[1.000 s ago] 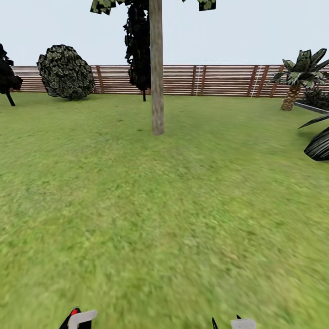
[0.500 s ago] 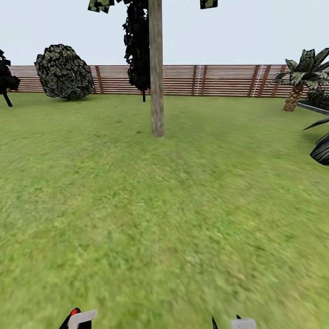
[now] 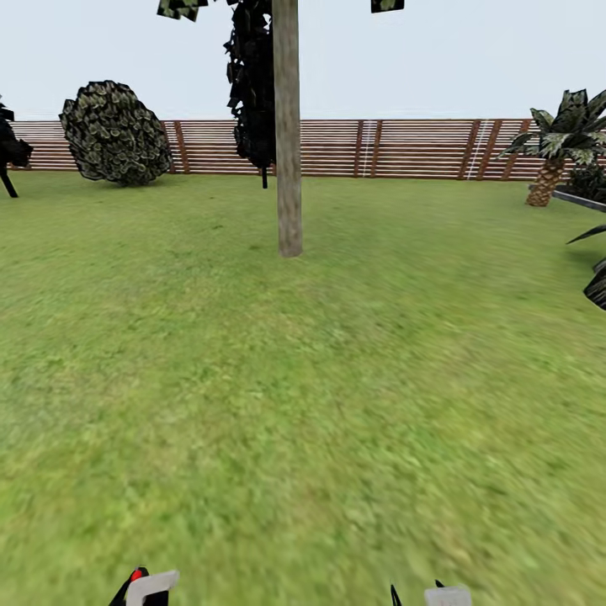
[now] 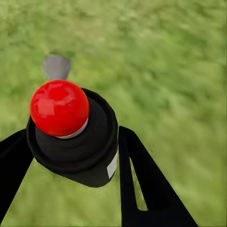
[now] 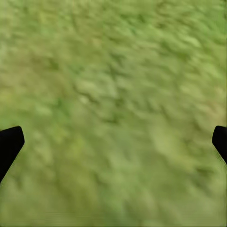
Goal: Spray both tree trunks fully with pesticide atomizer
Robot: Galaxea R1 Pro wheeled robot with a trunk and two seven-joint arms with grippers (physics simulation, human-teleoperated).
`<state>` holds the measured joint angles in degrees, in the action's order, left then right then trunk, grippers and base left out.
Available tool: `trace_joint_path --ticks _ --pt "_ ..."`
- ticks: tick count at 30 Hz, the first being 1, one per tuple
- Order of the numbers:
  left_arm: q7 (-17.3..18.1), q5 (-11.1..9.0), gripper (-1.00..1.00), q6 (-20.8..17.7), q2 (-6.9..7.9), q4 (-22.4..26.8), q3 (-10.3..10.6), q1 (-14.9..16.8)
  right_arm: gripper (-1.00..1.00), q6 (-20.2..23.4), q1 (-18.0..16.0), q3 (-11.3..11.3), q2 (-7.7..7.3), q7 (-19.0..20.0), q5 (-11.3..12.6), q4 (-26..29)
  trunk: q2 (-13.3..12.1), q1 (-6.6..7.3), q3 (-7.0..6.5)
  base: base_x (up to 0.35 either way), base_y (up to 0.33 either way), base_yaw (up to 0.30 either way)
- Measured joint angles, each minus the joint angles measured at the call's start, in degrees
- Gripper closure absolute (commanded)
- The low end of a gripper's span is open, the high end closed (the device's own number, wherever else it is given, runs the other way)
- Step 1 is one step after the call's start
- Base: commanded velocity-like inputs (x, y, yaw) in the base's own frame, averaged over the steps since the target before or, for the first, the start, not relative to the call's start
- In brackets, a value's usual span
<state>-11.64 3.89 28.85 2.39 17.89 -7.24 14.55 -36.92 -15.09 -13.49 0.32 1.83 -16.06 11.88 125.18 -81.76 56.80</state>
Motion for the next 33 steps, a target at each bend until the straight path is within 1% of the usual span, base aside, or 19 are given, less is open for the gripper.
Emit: trace_joint_path --ticks 33 --pt "-0.01 0.00 1.00 0.00 0.00 0.03 0.00 0.00 -1.00 0.00 0.00 0.00 0.00 0.00 0.00 0.00 0.00 0.00 0.00 0.338 0.000 0.000"
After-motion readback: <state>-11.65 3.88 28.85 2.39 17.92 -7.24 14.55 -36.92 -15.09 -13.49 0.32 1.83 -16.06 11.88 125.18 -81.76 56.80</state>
